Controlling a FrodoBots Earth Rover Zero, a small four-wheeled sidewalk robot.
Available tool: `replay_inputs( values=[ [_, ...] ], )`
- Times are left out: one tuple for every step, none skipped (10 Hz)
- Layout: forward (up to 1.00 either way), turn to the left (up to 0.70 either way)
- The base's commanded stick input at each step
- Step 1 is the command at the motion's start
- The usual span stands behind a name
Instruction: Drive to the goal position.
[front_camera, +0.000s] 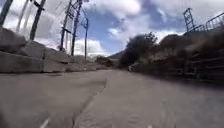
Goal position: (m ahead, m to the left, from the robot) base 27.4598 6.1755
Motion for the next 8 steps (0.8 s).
replay_inputs(
  values=[
    [1.0, -0.27],
    [1.0, -0.27],
    [1.0, -0.27],
    [1.0, -0.27],
    [1.0, -0.27],
    [1.0, 0.0],
    [1.0, 0.0],
    [1.0, 0.0]
  ],
)
